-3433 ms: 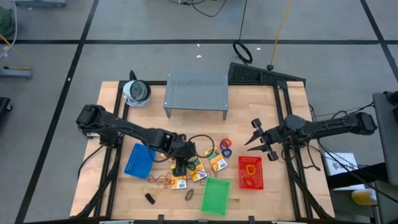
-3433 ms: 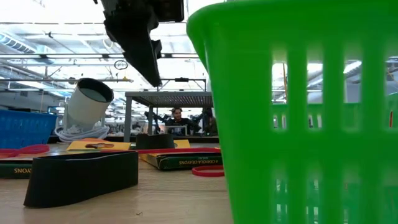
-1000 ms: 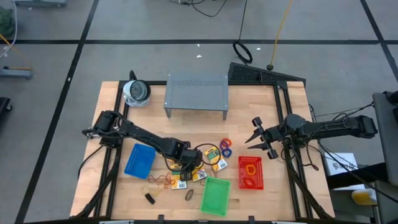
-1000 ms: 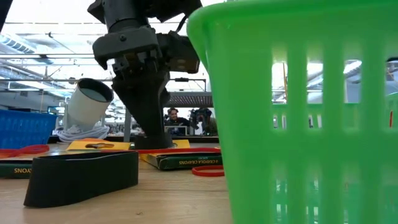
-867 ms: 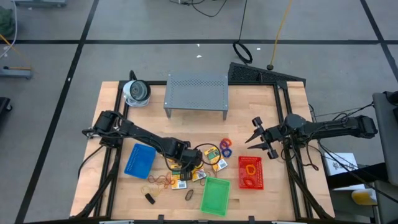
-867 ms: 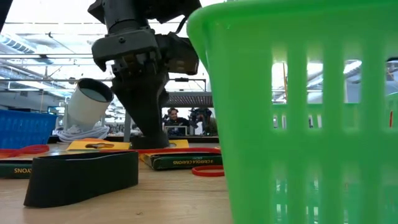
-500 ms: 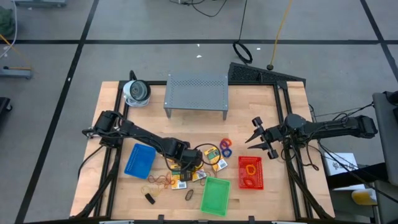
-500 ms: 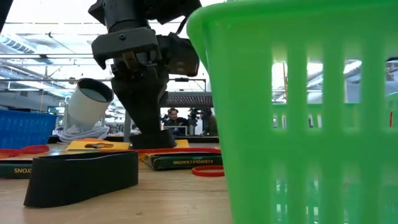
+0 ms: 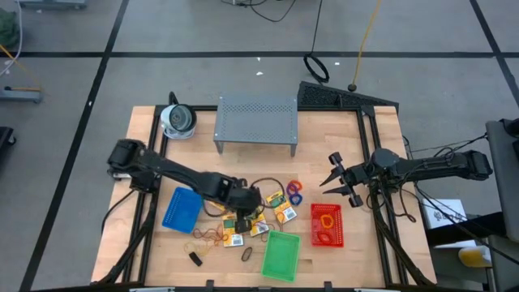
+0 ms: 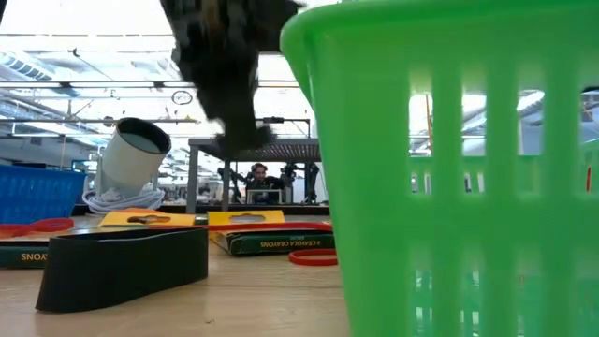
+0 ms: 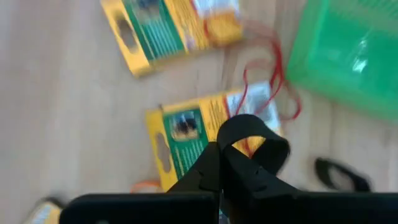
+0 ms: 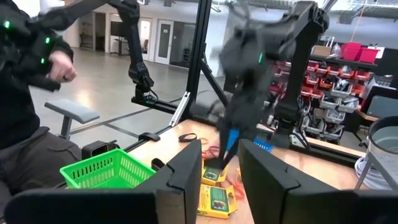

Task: Pick & Place Office Desk Supplies
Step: Put the black rubber band into the blue bin

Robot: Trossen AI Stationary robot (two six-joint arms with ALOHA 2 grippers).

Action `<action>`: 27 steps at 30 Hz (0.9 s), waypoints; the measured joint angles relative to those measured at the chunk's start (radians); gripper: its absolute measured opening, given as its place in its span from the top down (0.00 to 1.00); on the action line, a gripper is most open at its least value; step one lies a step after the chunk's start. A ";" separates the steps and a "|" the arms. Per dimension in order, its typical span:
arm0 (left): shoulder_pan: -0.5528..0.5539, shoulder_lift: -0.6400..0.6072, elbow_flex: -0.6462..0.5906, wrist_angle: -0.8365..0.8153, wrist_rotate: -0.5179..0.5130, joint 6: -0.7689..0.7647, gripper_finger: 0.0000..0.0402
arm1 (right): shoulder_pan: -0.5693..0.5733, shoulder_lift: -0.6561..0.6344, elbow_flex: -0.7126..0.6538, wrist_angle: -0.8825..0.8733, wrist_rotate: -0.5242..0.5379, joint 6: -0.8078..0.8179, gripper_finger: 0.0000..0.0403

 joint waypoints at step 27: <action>-0.058 -0.467 -0.159 -0.186 -0.351 -0.026 0.99 | 0.000 0.000 0.000 0.149 0.369 -0.029 0.75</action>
